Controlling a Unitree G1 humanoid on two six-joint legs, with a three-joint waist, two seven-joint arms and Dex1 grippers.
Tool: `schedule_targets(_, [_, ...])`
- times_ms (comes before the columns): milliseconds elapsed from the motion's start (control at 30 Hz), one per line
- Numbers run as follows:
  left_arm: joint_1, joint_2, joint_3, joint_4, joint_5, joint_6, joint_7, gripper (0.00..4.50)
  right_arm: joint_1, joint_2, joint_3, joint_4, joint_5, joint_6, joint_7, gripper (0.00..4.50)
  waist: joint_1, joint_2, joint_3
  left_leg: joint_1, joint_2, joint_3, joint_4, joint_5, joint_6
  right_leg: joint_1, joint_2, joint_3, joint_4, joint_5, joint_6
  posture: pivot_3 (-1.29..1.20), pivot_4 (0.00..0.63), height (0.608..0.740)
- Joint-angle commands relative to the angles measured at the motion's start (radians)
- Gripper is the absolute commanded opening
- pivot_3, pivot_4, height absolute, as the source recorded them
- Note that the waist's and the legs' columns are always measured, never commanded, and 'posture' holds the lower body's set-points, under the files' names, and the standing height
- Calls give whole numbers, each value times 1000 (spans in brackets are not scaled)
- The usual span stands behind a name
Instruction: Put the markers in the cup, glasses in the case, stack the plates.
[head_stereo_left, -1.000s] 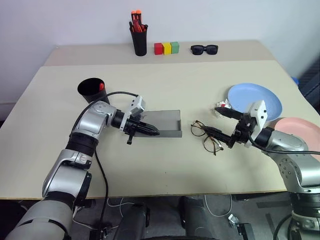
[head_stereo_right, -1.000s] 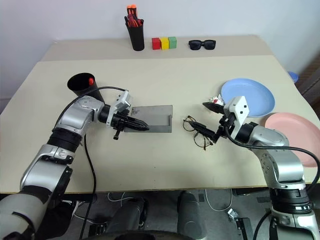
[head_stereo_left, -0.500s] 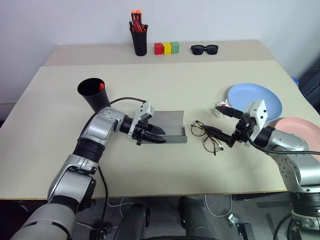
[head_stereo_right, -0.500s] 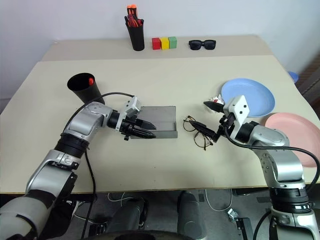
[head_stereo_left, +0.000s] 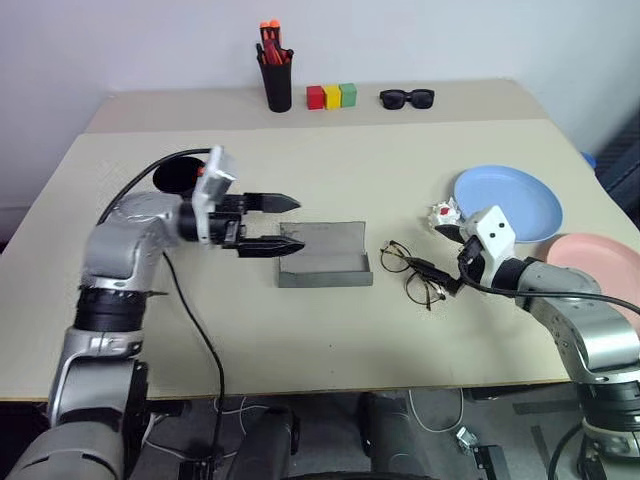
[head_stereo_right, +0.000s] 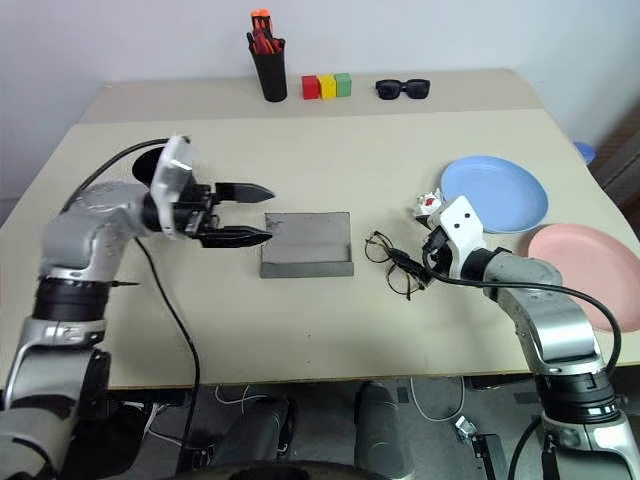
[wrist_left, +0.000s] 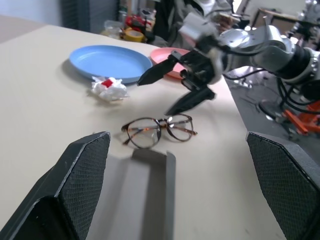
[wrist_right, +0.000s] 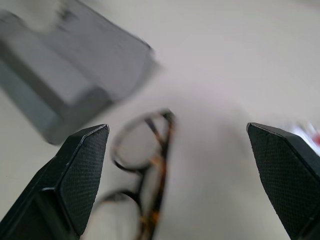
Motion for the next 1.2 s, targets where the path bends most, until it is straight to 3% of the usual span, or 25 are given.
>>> schedule_targets(33, [57,49,67,-96,-68,19,21,4474,-57,-32,3,-98,32,112,-4,4500,2,0,0,0,0,0,0,0,0,0,0,0,0,0,0,0,150,740])
schedule_targets(200, [145,102,122,-170,-118,32,67,4474,-187,-138,82,-105,90,405,52,4500,5,0,0,-1,1,0,1,0,0,0,0,0,-1,0,0,0,150,740])
schedule_targets(333, [165,110,136,-198,-145,32,105,4474,-266,-241,202,-85,51,513,79,4500,5,-1,0,-1,2,0,1,0,0,0,0,-1,-1,0,0,0,150,740])
schedule_targets(600, [225,117,169,-246,-215,33,127,4474,-389,-137,199,-16,101,752,21,4500,0,-1,0,-2,2,1,-1,0,1,-1,0,0,-1,0,0,0,150,740])
schedule_targets(867, [285,129,183,-298,-256,31,154,4474,-442,-108,199,18,113,851,-11,4500,4,-1,0,-2,1,1,0,0,1,-1,0,0,-2,0,-1,0,150,740])
schedule_targets(967, [292,122,171,-310,-254,21,170,4500,-431,-119,224,14,107,842,-13,3696,4,-1,0,-2,1,1,0,0,1,-1,0,0,-2,0,-1,0,150,740])
schedule_targets(1100, [294,128,159,-312,-254,22,177,4500,-430,-111,222,16,113,848,-17,1763,3,-1,0,-2,1,1,-1,0,1,-1,0,0,-2,0,-1,0,150,740])
schedule_targets(1200, [293,128,153,-307,-252,20,178,4500,-433,-101,212,23,119,859,-18,1763,2,-1,0,-2,1,2,-1,0,1,-1,0,0,-2,0,-1,0,150,740])
